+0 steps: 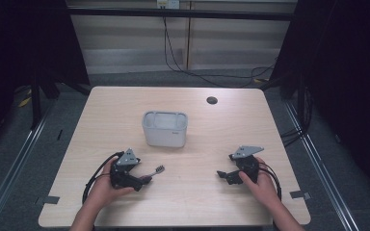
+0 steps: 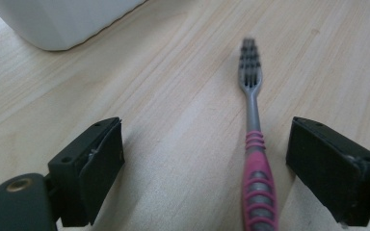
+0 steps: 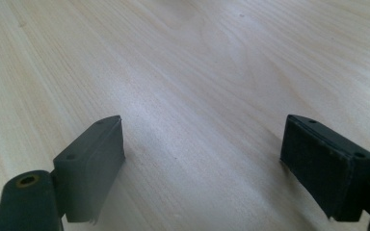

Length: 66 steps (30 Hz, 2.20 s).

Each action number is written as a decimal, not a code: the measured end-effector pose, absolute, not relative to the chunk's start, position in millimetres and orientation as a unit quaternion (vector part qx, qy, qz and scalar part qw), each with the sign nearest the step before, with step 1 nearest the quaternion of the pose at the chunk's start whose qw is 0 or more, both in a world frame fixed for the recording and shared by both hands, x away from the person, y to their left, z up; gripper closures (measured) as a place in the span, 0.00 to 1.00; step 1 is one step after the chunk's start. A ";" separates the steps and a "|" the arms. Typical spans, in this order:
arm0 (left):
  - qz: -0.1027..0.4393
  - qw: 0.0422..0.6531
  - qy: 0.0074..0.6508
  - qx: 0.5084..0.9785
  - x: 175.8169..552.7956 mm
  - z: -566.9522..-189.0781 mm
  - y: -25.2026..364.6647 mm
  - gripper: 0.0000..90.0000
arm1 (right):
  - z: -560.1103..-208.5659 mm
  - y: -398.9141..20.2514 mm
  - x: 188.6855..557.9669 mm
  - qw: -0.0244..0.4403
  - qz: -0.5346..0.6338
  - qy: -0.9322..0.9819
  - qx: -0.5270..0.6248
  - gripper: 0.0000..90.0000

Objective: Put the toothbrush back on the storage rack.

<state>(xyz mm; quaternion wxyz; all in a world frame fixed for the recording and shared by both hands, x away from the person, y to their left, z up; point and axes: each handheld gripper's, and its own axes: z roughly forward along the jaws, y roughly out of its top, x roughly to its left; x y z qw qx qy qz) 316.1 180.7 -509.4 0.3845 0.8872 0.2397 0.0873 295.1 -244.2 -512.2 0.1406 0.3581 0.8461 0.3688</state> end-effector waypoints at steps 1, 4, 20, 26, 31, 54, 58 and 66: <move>0.087 0.384 0.240 0.887 316.1 -509.4 180.7 0.15 | -512.2 -244.2 295.1 0.141 0.369 0.846 0.358 0.17; 0.078 0.384 0.263 0.882 318.1 -506.8 181.4 0.16 | -512.1 -244.2 295.2 0.140 0.369 0.846 0.358 0.17; 0.048 0.276 0.282 0.918 320.7 -479.4 162.8 0.33 | -512.1 -244.2 295.2 0.140 0.369 0.846 0.358 0.16; 0.033 0.262 0.292 0.919 321.2 -479.8 160.7 0.35 | -512.2 -244.1 295.2 0.141 0.369 0.846 0.358 0.16; 0.025 0.254 0.294 0.921 321.3 -480.6 159.9 0.36 | -512.1 -244.2 295.2 0.140 0.369 0.846 0.358 0.16; 0.010 0.206 0.278 0.938 327.4 -471.0 133.6 0.52 | -512.1 -244.1 295.2 0.140 0.369 0.846 0.358 0.16; 0.010 0.190 0.269 0.944 328.2 -471.8 127.5 0.58 | -512.3 -244.1 295.3 0.140 0.370 0.846 0.358 0.16; 0.015 0.156 0.249 0.956 327.1 -468.8 116.1 0.70 | -512.3 -244.1 295.3 0.139 0.370 0.846 0.358 0.16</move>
